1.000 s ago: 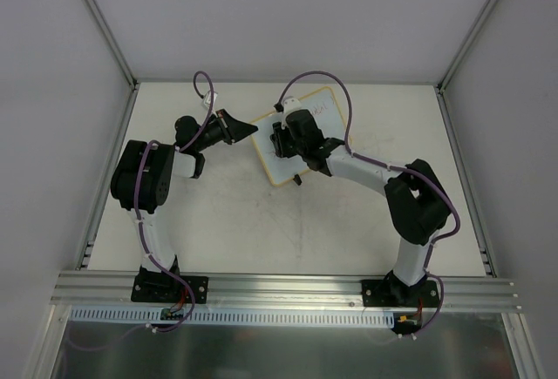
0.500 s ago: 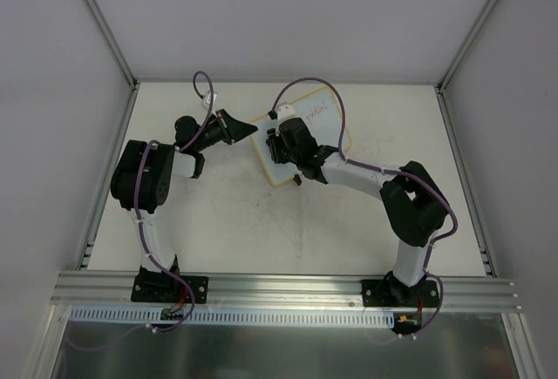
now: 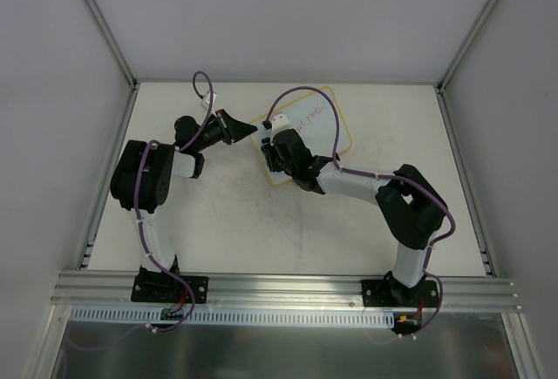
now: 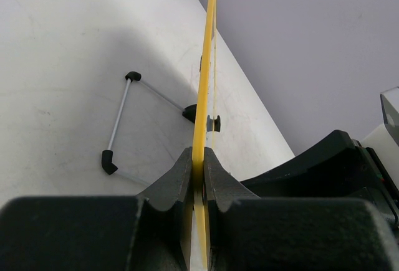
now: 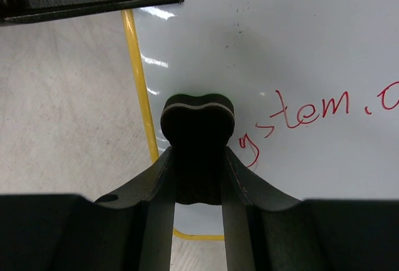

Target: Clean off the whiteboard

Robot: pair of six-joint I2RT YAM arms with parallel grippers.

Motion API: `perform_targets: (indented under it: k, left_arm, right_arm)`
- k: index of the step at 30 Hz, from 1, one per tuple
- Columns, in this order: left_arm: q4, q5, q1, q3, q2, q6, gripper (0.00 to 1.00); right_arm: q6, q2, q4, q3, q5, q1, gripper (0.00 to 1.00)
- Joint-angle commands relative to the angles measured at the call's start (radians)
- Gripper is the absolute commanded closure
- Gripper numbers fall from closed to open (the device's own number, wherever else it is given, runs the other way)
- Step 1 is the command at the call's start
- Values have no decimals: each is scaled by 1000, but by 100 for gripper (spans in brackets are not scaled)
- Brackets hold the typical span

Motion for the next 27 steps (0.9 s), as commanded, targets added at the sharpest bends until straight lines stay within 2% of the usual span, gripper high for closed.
perform_targets:
  k: [1, 10, 20, 27]
  left_arm:
    - [94, 45, -14, 8, -3, 38, 100]
    - [91, 53, -14, 5, -9, 46, 100]
    - [91, 64, -14, 11, -11, 38, 100]
    - [91, 65, -14, 11, -14, 38, 100]
  right_arm:
    - [27, 35, -59, -48, -21, 10, 100]
    - [59, -2, -11, -131, -30, -84, 100]
    - [74, -54, 35, -214, -44, -252, 100]
    - [79, -51, 33, -213, -73, -283, 100]
